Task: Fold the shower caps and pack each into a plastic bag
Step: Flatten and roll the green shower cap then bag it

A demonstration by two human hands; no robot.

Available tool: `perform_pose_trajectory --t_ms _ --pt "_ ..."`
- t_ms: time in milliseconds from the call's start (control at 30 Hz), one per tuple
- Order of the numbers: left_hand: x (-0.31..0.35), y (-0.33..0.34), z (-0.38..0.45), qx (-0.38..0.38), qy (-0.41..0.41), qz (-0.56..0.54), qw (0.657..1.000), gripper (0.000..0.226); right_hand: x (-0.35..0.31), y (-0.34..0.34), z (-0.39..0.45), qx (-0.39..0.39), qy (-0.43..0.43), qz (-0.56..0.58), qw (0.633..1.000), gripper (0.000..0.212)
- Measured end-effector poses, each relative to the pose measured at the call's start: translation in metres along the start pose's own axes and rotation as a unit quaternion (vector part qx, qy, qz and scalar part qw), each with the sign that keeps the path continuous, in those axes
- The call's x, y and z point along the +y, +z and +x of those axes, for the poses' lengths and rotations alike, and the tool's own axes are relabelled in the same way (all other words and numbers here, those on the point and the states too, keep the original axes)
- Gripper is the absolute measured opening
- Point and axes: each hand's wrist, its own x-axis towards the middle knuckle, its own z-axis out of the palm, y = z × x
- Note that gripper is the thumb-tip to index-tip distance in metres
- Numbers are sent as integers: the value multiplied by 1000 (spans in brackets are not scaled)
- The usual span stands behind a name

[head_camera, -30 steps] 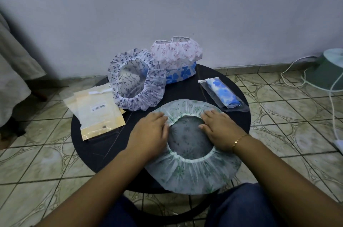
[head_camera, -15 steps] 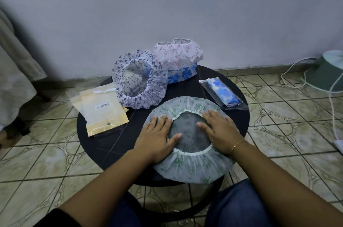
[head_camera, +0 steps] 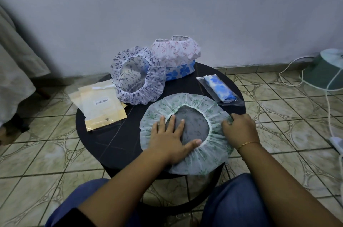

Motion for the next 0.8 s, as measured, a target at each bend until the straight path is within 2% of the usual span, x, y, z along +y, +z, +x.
perform_pose_trajectory --t_ms 100,200,300,367,467,600,700,800 --pt "-1 1 3 -6 2 -3 1000 103 -4 1 -3 1 -13 -37 999 40" --pt "-4 -3 -1 25 31 -75 996 97 -9 3 -9 11 -23 -63 998 41" --pt "-15 -7 -8 163 69 -166 970 67 -19 3 -16 69 -59 -99 991 47" --pt "-28 -10 -11 265 54 -199 942 44 -29 3 -21 85 -98 -143 981 56" --pt "-56 -16 -14 340 22 -217 915 28 -43 8 -31 84 -156 -170 969 59" --pt "-87 -21 -23 302 -1 -239 923 31 -67 24 -49 44 -266 -99 958 38" --pt "-104 -18 -27 277 6 -252 927 34 -92 39 -69 17 -407 -31 913 25" --pt "-112 -13 -25 273 23 -232 933 34 -107 56 -83 -55 -461 -40 885 39"
